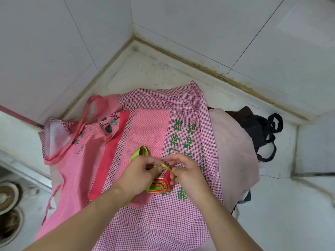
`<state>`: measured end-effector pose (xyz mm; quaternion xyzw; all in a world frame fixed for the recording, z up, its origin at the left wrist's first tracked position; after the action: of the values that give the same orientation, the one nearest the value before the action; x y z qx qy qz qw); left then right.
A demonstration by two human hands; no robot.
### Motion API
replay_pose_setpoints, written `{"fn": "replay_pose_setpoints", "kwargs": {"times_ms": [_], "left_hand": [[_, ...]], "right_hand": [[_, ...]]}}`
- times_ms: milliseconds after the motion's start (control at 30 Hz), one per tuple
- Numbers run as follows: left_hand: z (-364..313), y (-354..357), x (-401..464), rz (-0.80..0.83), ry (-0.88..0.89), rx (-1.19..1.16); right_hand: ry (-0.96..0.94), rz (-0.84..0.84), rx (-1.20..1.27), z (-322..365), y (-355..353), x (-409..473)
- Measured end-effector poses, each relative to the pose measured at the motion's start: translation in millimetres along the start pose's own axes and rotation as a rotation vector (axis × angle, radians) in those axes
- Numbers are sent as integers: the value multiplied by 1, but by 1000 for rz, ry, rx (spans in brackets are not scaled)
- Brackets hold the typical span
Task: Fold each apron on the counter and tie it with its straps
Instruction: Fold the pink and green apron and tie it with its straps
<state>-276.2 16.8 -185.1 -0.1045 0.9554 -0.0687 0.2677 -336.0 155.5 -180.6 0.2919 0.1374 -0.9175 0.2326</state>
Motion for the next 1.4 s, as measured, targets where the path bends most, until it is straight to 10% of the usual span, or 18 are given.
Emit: {"fn": "replay_pose_setpoints", "kwargs": {"times_ms": [433, 700, 1400], "left_hand": [[-42, 4, -2, -141, 216, 390], [-9, -21, -29, -320, 131, 185], [3, -14, -33, -140, 173, 192]], "right_hand": [[24, -31, -73, -16, 8, -8], [-56, -111, -45, -23, 11, -14], [-55, -70, -98, -22, 16, -17]]}}
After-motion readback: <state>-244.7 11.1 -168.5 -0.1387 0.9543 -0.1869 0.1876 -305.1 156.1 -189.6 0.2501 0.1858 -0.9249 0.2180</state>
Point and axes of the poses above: each hand's wrist, its own x-axis towards the middle knuckle, its own y-axis out of the palm, z = x × y, the point moved 10 cm from there along x, towards the middle knuckle, and after that the axes turned 4 degrees about -z, right-handed, at the moved point
